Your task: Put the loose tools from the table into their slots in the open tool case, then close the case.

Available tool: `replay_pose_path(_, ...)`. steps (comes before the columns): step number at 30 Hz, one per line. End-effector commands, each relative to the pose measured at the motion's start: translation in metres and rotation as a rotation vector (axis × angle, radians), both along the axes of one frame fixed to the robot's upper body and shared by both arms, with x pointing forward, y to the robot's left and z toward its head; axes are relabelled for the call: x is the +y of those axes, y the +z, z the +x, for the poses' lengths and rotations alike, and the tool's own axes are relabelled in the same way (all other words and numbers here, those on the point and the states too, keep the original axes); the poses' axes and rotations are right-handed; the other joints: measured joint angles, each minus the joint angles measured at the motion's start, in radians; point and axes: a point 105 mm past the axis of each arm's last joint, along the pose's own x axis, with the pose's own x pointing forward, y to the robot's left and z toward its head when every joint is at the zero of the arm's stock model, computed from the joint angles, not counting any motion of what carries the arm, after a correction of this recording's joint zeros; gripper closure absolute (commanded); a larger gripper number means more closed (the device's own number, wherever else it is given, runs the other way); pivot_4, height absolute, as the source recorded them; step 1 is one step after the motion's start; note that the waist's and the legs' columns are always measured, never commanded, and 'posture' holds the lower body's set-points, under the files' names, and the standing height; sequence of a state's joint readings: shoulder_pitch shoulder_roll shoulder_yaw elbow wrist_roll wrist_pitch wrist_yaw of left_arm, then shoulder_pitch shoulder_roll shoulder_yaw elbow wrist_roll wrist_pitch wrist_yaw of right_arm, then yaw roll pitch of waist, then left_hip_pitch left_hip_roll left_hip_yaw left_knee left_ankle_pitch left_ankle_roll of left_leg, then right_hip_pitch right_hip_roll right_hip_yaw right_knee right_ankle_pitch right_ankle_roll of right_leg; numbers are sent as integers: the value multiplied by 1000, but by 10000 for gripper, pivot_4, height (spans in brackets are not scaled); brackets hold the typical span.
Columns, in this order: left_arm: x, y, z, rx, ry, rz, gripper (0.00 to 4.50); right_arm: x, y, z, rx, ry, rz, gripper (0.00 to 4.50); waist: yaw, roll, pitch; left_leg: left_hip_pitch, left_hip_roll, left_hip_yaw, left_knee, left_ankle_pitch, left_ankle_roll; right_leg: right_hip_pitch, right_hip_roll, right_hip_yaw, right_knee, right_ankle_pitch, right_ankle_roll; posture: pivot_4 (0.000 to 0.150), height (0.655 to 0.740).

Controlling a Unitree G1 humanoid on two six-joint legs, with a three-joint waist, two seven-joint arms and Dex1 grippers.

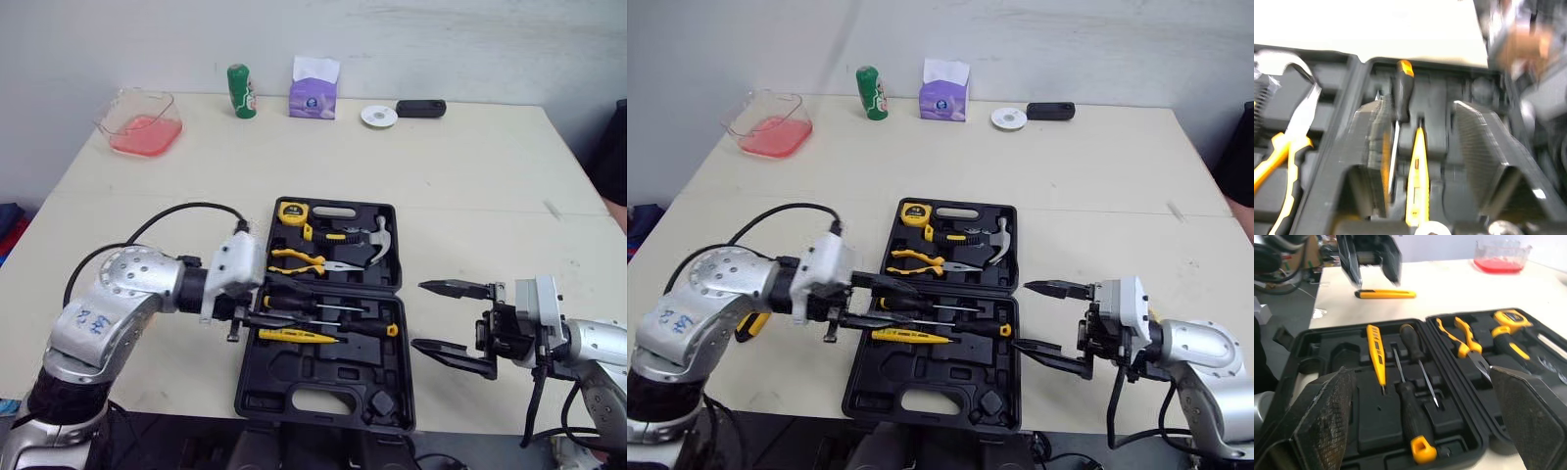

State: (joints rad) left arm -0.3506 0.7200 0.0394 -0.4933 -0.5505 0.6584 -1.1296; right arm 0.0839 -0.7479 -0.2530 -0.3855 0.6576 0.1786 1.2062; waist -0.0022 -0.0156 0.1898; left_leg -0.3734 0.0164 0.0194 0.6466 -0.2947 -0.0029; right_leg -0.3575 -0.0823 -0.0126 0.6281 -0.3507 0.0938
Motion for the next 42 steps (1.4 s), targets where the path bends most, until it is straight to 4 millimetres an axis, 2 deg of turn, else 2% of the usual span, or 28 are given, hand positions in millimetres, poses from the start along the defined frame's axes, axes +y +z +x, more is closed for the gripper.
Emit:
replay_pose_path(1, 2, 4, -3, -47, -20, -27, 44249, -4, 9, -1, -53, -5, -7, 0, 1, 0, 0, 0, 0, 0, 0, 0, 0, 0, 0, 0, 0, 0, 0, 1500, 7400)
replay_pose_path(3, 3, -4, -1, -25, -6, -32, 44704, -5, 11, -1, -70, -6, 5, 0, 3, 0, 0, 0, 0, 0, 0, 0, 0, 0, 0, 0, 0, 0, 0, 1500, 7400)
replay_pose_path(8, 1, -43, 7, 66, 53, -14, 44704, 1, 12, -3, -68, 18, 27, 0, 0, 0, 0, 0, 0, 0, 0, -1, 0, 0, 0, 0, -1, 0, 0, 1500, 7400)
replay_pose_path(13, 1, -68, -4, 85, 36, -26, 44704, 3, 13, -4, -74, 14, 27, 0, -2, 0, 0, 0, 1, 0, -1, -2, -1, 0, -1, 0, -1, 0, 0, 1500, 7400)
replay_pose_path(17, -2, -69, -3, 84, 57, -54, 44704, 3, 12, -4, -75, 7, 24, 0, 1, 1, 0, 1, 1, 0, -1, -2, -1, 0, -1, 0, -1, 0, -1, 1500, 7400)
replay_pose_path(21, 1, -88, -3, 107, 70, 27, 44704, 3, 11, -4, -76, 5, 24, 0, 1, 1, 0, 1, 0, 0, -1, -3, -1, 0, -2, 0, -1, 0, -1, 1500, 7400)
replay_pose_path(30, 1, -104, 7, 134, 128, 57, 44704, 4, 9, -4, -76, 10, 36, 0, 3, 2, 0, 1, 0, 0, -1, -4, 0, 0, -3, -1, -2, 0, -1, 1500, 7400)
replay_pose_path(42, 0, -124, -1, 176, 107, 178, 44704, 6, 7, -3, -81, 18, 34, 0, 3, 7, -4, 2, -1, 0, -1, -5, 1, 2, -6, -1, -3, 0, -1, 1500, 7400)
